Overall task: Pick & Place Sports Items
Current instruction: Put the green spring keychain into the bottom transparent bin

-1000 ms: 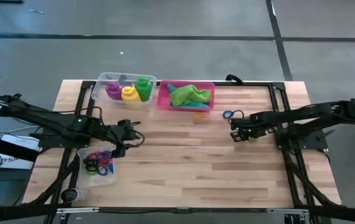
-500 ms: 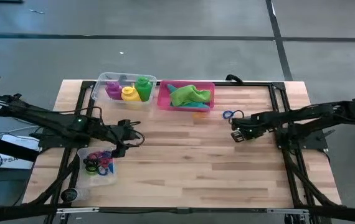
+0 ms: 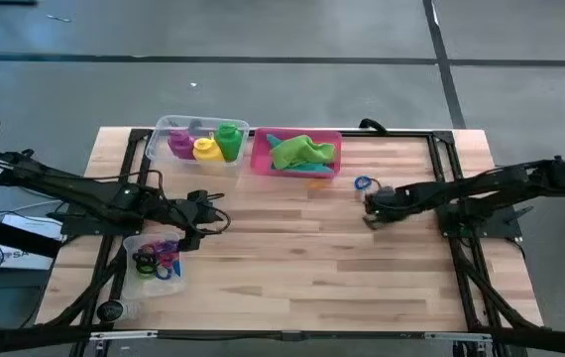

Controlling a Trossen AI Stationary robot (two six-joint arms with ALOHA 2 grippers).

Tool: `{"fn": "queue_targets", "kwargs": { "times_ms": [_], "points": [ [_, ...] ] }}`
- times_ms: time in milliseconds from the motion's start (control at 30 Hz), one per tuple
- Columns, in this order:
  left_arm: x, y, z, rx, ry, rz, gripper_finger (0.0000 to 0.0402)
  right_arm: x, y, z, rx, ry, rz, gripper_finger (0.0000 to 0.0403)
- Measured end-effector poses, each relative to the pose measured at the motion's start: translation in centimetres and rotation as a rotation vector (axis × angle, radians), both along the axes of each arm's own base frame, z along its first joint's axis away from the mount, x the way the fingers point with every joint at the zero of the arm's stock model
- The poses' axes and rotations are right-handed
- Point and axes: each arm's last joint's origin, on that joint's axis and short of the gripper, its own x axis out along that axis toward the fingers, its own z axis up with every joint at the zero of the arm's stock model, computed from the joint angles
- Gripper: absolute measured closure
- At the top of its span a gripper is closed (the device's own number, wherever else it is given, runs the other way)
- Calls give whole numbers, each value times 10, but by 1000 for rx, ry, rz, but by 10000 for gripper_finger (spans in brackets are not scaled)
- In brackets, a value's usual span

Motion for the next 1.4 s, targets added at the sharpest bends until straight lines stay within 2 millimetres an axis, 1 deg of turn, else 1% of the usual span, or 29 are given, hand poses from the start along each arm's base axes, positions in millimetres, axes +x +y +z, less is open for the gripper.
{"fn": "queue_targets", "kwargs": {
  "times_ms": [33, 100, 200, 267, 333, 400, 533, 733, 867, 1067, 1233, 1400],
  "points": [
    [0, 0, 0, -1, -2, 0, 209, 8, 1, 8, -16, -56, 8, 402],
    [0, 0, 0, -2, -7, 0, 209, 13, 5, 20, -30, -107, 28, 402],
    [1, 0, 2, 0, -23, -8, 209, 17, 11, 30, -48, -130, 62, 403],
    [3, -1, 3, 22, -43, -34, 209, 25, 15, 42, -61, -218, 94, 403],
    [3, -3, 4, 54, -58, -76, 209, 30, 20, 49, -58, -274, 130, 403],
    [3, -7, 5, 87, -80, -124, 209, 35, 25, 52, -54, -325, 159, 403],
    [4, -14, 9, 135, -140, -208, 209, 47, 34, 63, -50, -484, 211, 403],
    [5, -26, 17, 181, -246, -304, 209, 57, 44, 73, -40, -638, 255, 402],
    [6, -30, 21, 190, -302, -330, 209, 61, 50, 78, -41, -711, 288, 402],
    [11, -32, 26, 187, -369, -306, 209, 65, 57, 87, -50, -819, 320, 402],
    [23, -36, 18, 308, -364, -244, 209, 69, 62, 96, -74, -925, 325, 402],
    [45, -45, -2, 457, -332, -168, 209, 72, 67, 104, -124, -1015, 332, 402]
  ]
}}
